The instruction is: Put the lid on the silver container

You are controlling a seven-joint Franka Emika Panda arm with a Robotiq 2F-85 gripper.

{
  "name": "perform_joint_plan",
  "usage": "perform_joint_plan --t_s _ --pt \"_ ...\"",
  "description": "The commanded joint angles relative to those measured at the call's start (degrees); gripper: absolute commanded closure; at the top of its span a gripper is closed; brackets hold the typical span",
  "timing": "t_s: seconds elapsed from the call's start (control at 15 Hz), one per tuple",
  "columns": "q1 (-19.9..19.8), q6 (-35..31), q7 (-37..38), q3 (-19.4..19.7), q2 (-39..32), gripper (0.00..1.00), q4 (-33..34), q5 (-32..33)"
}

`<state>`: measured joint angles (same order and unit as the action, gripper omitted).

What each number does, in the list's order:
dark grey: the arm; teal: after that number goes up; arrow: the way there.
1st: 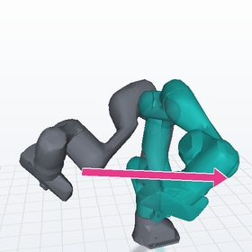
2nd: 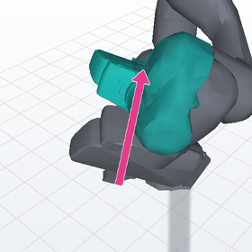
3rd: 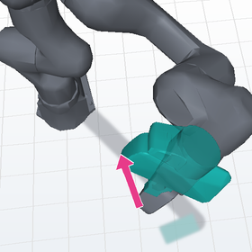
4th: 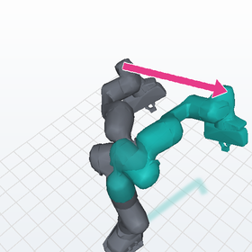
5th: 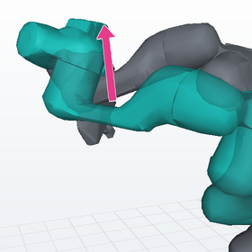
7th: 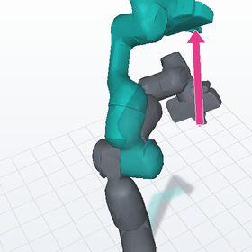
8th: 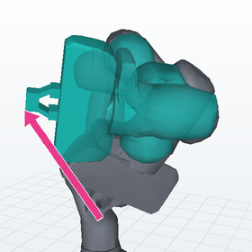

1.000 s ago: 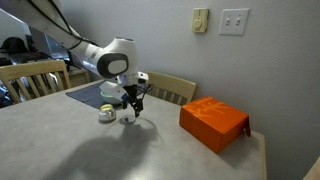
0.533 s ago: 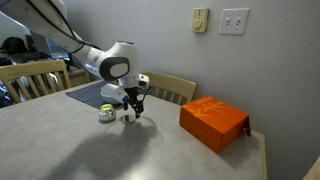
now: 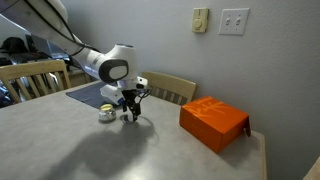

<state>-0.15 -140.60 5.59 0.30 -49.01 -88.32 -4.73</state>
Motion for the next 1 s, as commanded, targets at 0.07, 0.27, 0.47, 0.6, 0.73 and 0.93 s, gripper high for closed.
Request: perform_joint_plan --t_s 0.07,0.27,0.47,0.6,0.73,0.93 --pt "1.95 2.11 5.74 2.31 0.47 0.00 -0.54 0.75" --pt "4.39 3.07 10.85 5.31 0.10 0.00 -0.56 2.92" --pt "5.59 4.43 13.65 6.53 -0.23 0.00 -0.28 4.40" --pt "5.26 5.47 13.43 5.90 -0.28 0.00 -0.02 4.17" --pt "5.10 5.96 13.11 5.53 -0.33 0.00 0.09 3.97" --pt "4.87 6.02 12.50 5.21 -0.31 0.00 0.05 3.88"
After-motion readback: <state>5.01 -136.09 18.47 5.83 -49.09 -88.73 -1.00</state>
